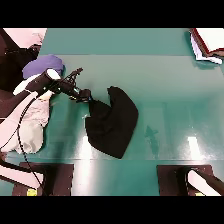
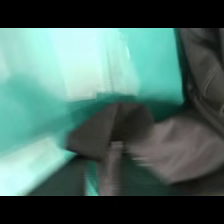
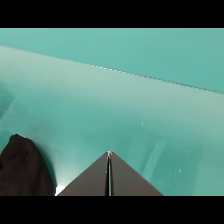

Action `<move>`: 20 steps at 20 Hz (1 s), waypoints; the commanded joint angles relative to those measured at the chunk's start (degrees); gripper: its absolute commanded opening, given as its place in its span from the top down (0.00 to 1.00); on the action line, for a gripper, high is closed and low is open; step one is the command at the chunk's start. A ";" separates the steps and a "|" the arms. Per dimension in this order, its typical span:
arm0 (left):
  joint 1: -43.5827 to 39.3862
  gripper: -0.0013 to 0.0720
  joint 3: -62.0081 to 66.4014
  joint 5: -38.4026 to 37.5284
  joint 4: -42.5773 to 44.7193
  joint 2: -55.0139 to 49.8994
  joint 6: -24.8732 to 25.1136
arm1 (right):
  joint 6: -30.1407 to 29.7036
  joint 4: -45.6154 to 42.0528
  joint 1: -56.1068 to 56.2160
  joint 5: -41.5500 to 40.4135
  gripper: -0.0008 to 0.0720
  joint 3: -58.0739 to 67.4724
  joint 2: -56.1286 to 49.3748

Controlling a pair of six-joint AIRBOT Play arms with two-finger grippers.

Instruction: Fold the shirts.

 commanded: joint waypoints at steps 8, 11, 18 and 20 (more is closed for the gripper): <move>1.88 0.94 13.29 -0.13 6.23 12.33 0.37 | 3.93 0.00 2.47 13.05 0.97 -7.89 -6.54; 1.88 0.94 19.34 -0.24 9.09 18.84 0.35 | 3.96 0.17 8.17 1.36 0.94 -26.21 -4.24; 1.88 0.94 19.58 -4.28 9.09 22.05 0.28 | 2.84 19.80 30.38 -29.83 0.23 -55.23 -12.22; 1.88 0.94 19.61 -5.27 9.07 22.03 0.26 | -0.74 25.38 37.42 -34.58 0.23 -54.10 -17.51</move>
